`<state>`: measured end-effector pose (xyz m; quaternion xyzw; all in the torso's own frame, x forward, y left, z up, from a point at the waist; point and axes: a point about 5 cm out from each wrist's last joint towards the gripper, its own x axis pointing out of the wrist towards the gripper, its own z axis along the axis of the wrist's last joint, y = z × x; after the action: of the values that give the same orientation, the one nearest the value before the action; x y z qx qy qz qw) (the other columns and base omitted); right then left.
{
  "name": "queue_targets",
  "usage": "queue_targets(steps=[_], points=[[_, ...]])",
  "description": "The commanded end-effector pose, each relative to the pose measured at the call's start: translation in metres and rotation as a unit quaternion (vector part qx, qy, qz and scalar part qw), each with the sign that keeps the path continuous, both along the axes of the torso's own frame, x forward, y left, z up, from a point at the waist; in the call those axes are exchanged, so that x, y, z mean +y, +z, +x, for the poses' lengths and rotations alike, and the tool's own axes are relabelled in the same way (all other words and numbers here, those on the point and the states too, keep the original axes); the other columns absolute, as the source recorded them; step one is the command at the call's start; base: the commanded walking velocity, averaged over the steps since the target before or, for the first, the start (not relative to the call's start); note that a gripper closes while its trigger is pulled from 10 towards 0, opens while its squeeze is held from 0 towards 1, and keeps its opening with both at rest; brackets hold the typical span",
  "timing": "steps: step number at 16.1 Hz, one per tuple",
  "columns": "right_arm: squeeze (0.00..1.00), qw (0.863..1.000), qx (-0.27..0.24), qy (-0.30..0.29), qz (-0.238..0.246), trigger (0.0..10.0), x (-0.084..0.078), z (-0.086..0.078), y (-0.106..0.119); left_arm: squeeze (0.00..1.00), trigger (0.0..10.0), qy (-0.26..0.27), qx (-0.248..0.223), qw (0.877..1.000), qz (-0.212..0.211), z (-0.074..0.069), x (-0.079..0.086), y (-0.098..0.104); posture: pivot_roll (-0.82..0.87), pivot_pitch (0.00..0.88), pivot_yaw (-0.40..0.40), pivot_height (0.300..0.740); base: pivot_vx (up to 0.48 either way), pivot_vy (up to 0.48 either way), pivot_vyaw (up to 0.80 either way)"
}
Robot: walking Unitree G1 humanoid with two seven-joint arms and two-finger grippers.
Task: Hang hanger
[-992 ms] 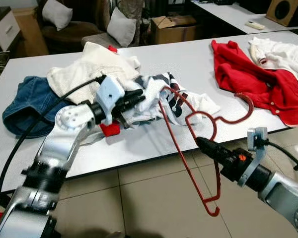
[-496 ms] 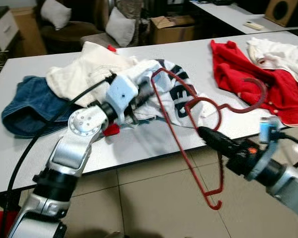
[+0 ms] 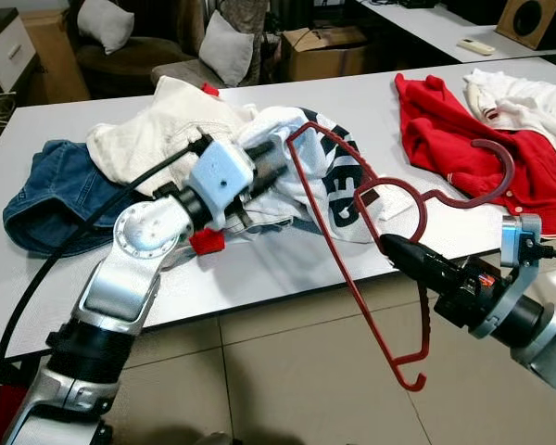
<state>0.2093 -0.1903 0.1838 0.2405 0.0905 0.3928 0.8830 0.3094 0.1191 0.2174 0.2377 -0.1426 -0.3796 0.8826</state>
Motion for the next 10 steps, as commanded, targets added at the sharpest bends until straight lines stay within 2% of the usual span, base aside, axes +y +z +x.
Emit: queue_targets(steps=[1,4,7,10], points=[[0.0,1.0,-0.017,0.002,0.0,10.0,-0.002,0.001,0.007,0.0,10.0,0.015,-0.017,1.0,0.008,0.0,0.009,0.005,-0.21,0.0,0.006,0.74,0.0,0.0,0.0],[0.0,1.0,-0.017,0.005,0.0,10.0,-0.002,0.001,0.007,0.0,10.0,0.047,-0.014,0.999,0.017,0.003,0.022,0.003,-0.21,0.0,0.006,0.74,0.0,0.0,0.0],[0.0,1.0,-0.017,0.007,-0.001,10.0,-0.002,0.0,0.007,0.0,10.0,0.069,-0.017,0.997,0.01,0.007,0.032,0.005,-0.21,0.0,0.005,0.74,0.0,0.0,0.0],[0.0,1.0,-0.017,0.007,-0.001,10.0,-0.001,0.0,0.006,0.0,10.0,0.05,0.023,0.997,0.057,0.004,0.036,-0.009,-0.21,0.0,0.009,0.74,0.0,0.0,0.0]])
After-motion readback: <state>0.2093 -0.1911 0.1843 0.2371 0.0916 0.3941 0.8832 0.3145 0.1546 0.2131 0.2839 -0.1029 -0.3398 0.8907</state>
